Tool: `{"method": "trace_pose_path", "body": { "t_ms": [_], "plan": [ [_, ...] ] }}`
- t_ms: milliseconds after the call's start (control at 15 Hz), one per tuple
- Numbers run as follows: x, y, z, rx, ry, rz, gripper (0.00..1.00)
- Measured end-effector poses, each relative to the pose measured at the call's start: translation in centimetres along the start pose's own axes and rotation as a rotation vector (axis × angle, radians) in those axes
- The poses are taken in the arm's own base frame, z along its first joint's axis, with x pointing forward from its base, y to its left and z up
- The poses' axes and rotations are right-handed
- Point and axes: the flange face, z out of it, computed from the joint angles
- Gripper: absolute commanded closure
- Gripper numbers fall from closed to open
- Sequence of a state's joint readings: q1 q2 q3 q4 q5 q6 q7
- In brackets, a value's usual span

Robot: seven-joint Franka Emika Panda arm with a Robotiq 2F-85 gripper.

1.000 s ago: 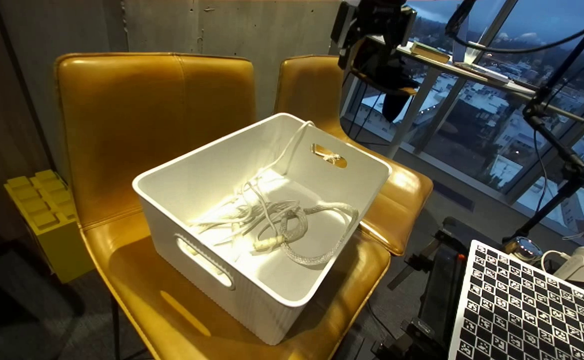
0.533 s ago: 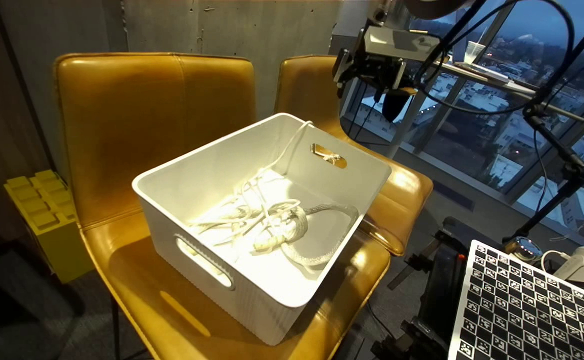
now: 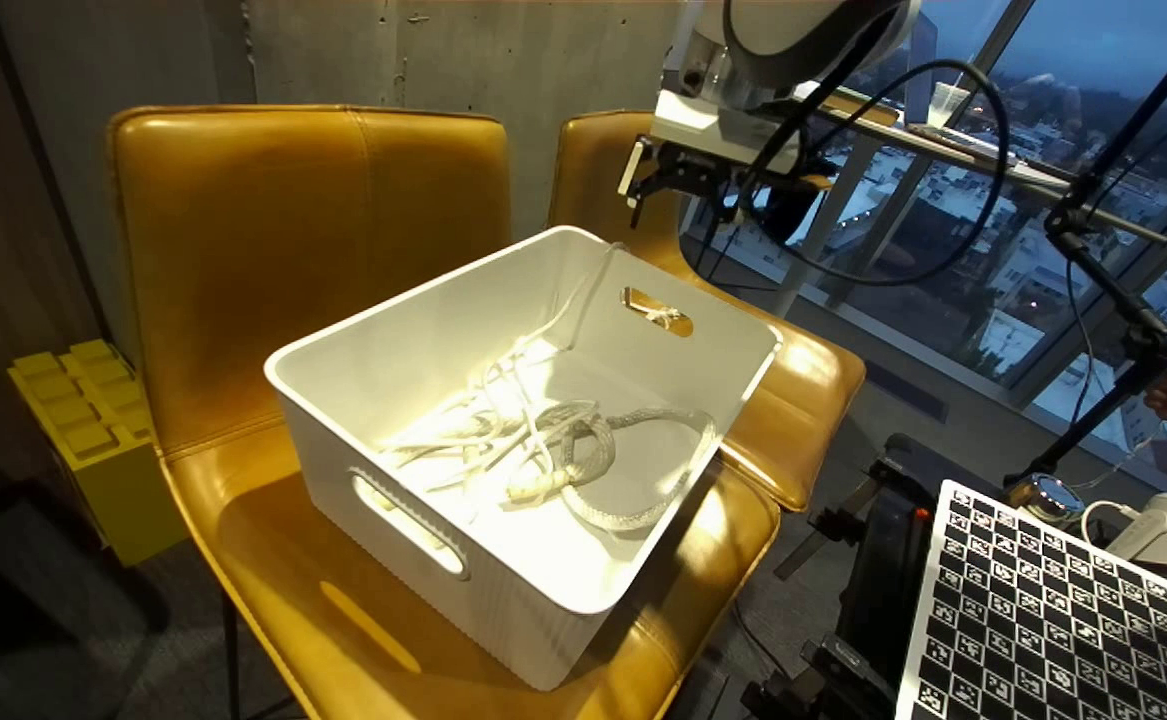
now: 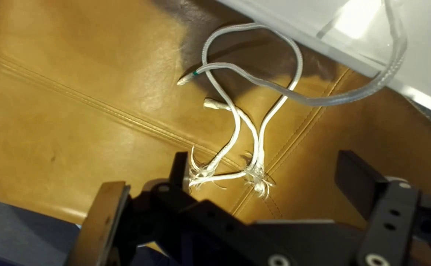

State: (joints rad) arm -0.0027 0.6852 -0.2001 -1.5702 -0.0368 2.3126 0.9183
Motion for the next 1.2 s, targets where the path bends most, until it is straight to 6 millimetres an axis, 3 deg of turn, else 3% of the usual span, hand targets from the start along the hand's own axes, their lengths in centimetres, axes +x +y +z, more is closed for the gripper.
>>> {"method": "trace_pose_path", "body": {
  "t_ms": [333,533,600,667,867,1200],
  "plan": [
    [0.4,-2.7,3.3,-0.020,-0.026,0.077,0.00],
    [-1.1,-4.9,3.7,-0.030,-0.045,0.097,0.00],
    [-1.9,-5.7,3.5,-0.034,-0.050,0.103,0.25],
    [-2.4,-6.4,3.1,-0.037,-0.051,0.114,0.28],
    [-3.3,-7.8,2.4,-0.041,-0.050,0.141,0.51],
    [-2.9,-8.2,2.9,-0.063,-0.056,0.165,0.88]
  ]
}}
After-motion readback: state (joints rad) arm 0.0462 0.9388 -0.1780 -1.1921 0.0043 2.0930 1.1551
